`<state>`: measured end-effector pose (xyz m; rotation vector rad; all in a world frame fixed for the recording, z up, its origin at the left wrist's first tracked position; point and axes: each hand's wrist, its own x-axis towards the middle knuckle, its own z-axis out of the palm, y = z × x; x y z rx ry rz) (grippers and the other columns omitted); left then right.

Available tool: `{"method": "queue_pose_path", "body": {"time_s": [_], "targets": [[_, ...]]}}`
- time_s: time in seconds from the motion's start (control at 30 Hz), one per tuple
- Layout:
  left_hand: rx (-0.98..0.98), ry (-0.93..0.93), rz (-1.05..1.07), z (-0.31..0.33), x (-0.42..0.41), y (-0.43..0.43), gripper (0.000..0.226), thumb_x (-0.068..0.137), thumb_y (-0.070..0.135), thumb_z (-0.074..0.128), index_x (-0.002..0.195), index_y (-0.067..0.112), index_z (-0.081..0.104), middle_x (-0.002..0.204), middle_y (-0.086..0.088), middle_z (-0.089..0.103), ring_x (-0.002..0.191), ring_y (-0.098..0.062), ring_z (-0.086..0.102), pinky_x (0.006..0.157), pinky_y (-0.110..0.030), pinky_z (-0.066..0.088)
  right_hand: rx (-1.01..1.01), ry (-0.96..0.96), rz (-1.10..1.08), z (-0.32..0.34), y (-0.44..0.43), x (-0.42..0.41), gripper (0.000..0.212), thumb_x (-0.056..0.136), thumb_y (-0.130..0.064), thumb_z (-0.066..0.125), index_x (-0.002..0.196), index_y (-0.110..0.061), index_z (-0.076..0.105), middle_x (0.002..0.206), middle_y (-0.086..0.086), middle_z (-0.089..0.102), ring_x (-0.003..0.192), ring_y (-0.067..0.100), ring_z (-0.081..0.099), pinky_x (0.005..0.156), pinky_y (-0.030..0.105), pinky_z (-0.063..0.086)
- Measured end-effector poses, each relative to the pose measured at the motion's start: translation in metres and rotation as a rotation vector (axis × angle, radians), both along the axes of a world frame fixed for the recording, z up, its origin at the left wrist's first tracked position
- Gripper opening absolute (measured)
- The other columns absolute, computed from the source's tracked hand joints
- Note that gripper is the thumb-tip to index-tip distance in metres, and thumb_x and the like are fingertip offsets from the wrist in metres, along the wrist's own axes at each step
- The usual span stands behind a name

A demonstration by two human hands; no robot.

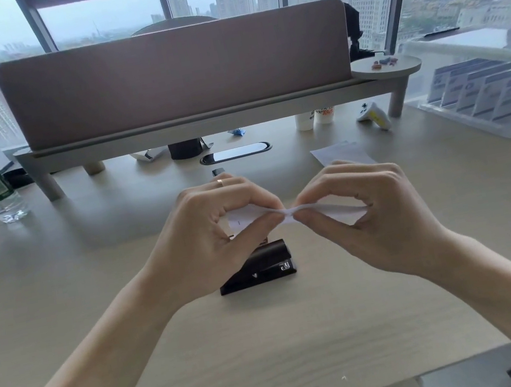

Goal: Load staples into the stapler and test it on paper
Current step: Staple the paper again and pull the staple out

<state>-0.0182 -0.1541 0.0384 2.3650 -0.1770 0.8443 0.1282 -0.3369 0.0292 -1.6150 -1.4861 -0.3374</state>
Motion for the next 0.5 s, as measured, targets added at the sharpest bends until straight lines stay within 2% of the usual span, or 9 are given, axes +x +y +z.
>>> {"method": "queue_pose_path", "body": {"time_s": [0.13,0.27,0.4,0.5], "targets": [[0.016,-0.011,0.009,0.0008,0.0014,0.0006,0.008,0.093,0.021,0.074,0.092,0.015,0.079,0.084,0.002,0.075,0.089,-0.023,0.067,0.076,-0.04,0.054,0.018,-0.014,-0.009,-0.0004,0.0011,0.0003,0.002,0.09,-0.012,0.081,0.088,-0.013,0.08,0.083,-0.006,0.076,0.081,0.009,0.068,0.075,0.02,0.051],[-0.026,0.035,0.049,0.0001,0.0,-0.0011,0.005,0.093,0.024,0.074,0.092,0.02,0.077,0.084,0.008,0.074,0.089,-0.019,0.067,0.077,-0.03,0.052,-0.007,0.051,-0.015,-0.0006,0.0015,-0.0019,0.005,0.09,-0.016,0.08,0.085,-0.016,0.078,0.081,-0.011,0.073,0.077,0.006,0.067,0.074,0.012,0.046],[-0.22,0.187,0.018,0.0022,0.002,-0.0029,0.008,0.095,0.018,0.074,0.089,0.023,0.075,0.084,0.007,0.074,0.081,-0.011,0.068,0.074,-0.023,0.051,-0.087,0.32,0.002,-0.0032,0.0013,-0.0052,0.009,0.089,-0.015,0.08,0.081,-0.02,0.078,0.077,-0.01,0.075,0.073,0.007,0.068,0.071,0.012,0.047],[-0.343,0.236,0.008,0.0018,0.0062,-0.0023,0.006,0.094,0.018,0.074,0.094,0.024,0.073,0.088,0.003,0.074,0.084,-0.019,0.07,0.075,-0.032,0.054,-0.125,0.516,0.014,-0.0069,0.0045,-0.0085,0.012,0.091,-0.014,0.078,0.08,-0.021,0.078,0.078,-0.003,0.076,0.068,0.006,0.066,0.063,0.017,0.049]]}}
